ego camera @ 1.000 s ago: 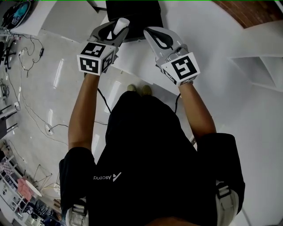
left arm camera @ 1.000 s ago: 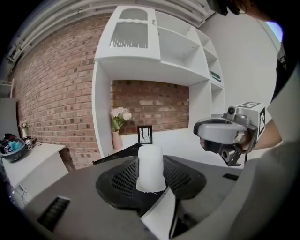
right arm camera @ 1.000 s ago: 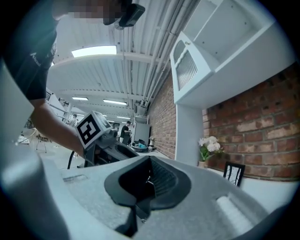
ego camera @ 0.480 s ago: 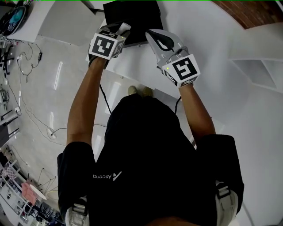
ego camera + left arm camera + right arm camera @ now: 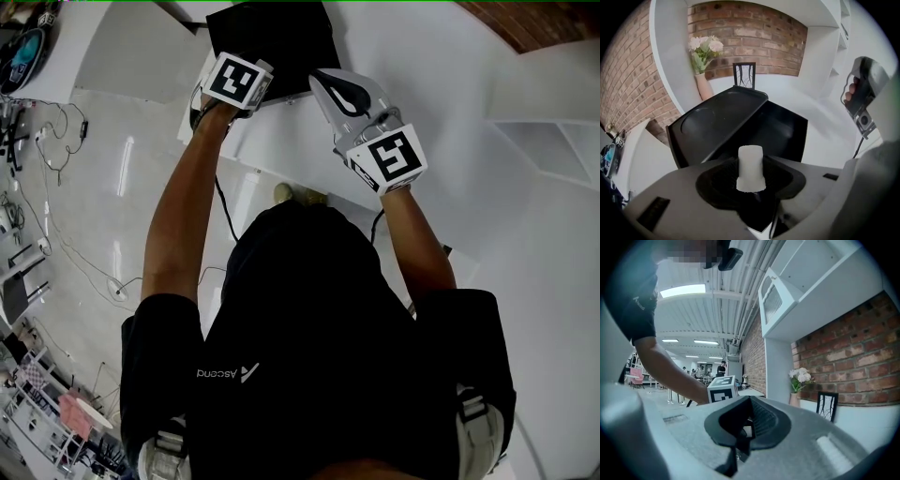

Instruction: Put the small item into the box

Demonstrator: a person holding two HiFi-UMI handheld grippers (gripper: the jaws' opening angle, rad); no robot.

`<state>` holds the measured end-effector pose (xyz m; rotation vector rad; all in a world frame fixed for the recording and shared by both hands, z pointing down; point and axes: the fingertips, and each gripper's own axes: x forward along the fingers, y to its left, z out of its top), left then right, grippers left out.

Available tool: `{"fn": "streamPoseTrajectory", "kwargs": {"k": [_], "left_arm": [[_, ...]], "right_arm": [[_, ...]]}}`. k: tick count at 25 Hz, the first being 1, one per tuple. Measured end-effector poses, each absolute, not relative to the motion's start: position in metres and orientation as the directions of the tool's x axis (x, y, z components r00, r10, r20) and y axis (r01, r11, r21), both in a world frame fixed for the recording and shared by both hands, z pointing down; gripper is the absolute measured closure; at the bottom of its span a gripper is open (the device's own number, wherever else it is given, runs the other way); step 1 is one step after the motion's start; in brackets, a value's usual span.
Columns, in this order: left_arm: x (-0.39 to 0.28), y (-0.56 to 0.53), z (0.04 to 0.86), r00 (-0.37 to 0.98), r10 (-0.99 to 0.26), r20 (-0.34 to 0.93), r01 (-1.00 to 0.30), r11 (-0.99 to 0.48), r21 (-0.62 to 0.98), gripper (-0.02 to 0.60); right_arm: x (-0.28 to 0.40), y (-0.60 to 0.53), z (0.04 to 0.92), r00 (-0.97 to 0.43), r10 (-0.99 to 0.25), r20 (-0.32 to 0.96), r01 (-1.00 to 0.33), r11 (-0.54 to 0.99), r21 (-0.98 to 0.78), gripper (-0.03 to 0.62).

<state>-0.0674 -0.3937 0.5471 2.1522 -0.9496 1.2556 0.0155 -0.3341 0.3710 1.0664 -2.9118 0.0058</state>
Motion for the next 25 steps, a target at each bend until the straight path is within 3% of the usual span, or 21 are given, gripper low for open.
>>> {"fn": "streamPoseTrajectory", "kwargs": {"k": [8,13,25], "left_arm": [[-0.07,-0.4,0.571,0.255,-0.281,0.925,-0.743,-0.67,0.001,0.417],[-0.065,-0.386,0.582,0.264,-0.204,0.943,-0.727,-0.684,0.056,0.415],[-0.067,-0.398,0.571,0.267,-0.28,0.922,-0.722,-0.692,-0.002,0.387]], "right_arm": [[0.025,-0.338,0.373,-0.752,-0.659,0.025,-0.659,0.752,-0.008,0.592],[0.024,-0.339,0.378,-0.754,-0.657,0.027,-0.657,0.754,-0.015,0.592],[0.029,-0.338,0.382,-0.753,-0.657,0.045,-0.658,0.752,-0.024,0.594]]}}
